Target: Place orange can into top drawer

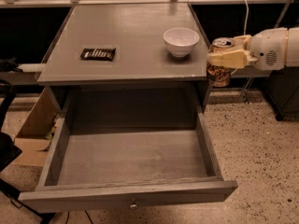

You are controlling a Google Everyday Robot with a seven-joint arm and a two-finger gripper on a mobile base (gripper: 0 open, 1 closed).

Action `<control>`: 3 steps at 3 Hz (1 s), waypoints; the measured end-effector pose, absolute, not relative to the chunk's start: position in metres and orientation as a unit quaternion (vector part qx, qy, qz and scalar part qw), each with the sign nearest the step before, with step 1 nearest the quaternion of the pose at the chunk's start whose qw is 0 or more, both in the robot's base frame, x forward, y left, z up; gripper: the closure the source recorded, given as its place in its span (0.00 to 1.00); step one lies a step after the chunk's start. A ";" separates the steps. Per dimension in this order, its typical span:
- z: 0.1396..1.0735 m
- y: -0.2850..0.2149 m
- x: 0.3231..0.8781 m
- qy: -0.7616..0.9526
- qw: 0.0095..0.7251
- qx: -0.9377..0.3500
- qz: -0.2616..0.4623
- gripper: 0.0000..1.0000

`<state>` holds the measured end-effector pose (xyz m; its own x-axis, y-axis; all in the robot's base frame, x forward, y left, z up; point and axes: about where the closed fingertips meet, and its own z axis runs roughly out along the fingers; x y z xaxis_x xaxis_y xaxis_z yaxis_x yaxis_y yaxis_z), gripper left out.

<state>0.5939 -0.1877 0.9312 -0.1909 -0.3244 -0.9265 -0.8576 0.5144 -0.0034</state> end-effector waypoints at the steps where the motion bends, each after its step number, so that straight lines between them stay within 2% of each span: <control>1: 0.931 -0.188 0.594 0.721 0.487 -0.410 0.274 1.00; 2: 0.915 -0.169 0.587 0.715 0.485 -0.414 0.286 1.00; 3: 0.888 -0.113 0.559 0.691 0.492 -0.428 0.311 1.00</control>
Offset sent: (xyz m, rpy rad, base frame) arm -0.0375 0.0921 -0.0836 0.0820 0.0196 0.1113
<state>0.5592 -0.1129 0.8879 -0.1483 -0.2852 -0.9469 -0.8983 0.4393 0.0084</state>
